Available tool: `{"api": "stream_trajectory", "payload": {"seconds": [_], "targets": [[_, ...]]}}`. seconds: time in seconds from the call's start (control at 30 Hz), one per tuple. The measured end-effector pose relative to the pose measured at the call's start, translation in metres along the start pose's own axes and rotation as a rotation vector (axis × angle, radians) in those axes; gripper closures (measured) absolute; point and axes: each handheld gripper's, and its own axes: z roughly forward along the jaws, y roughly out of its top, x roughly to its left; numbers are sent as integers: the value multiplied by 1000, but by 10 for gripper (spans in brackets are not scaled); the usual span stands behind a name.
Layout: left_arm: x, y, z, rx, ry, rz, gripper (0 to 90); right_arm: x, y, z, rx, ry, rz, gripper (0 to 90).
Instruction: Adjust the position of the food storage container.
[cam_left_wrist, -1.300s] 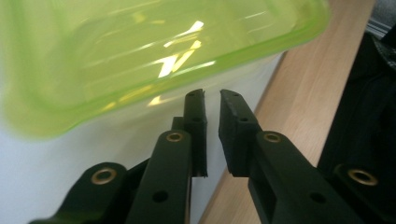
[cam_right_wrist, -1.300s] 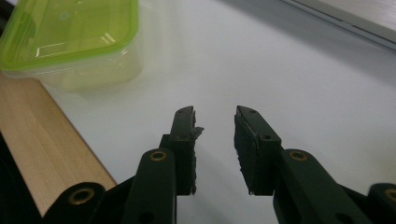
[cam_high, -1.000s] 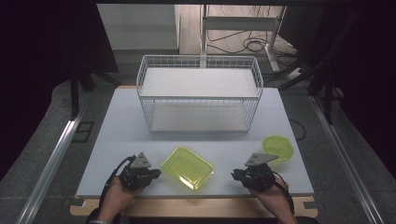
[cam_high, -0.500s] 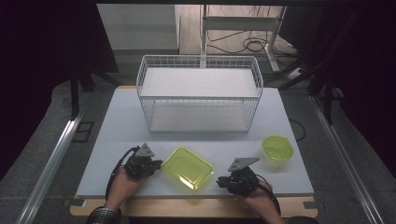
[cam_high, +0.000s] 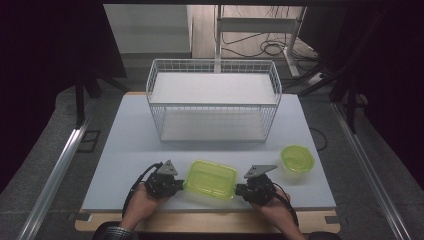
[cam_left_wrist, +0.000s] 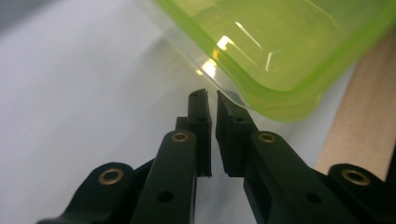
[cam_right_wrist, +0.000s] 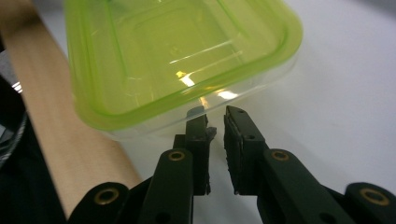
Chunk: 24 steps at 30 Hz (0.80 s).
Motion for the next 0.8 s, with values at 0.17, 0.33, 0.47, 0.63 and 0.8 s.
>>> {"api": "stream_trajectory", "payload": {"seconds": [0.17, 0.33, 0.47, 0.63, 0.8], "targets": [[-8, 5, 5, 0, -26, 8, 843, -14, 0, -3, -14, -42, 23, 788], [-12, 7, 10, 1, -36, 13, 840, -19, 0, -4, -12, -65, 29, 786], [-17, 9, 13, 8, -43, 21, 819, -26, 0, -6, -21, -80, 41, 775], [-13, 5, 6, -6, -34, 4, 804, -26, -1, -8, -15, -93, 30, 760], [-10, -6, -11, -57, 16, -14, 710, -27, -3, -21, -33, -136, -16, 722]]}}
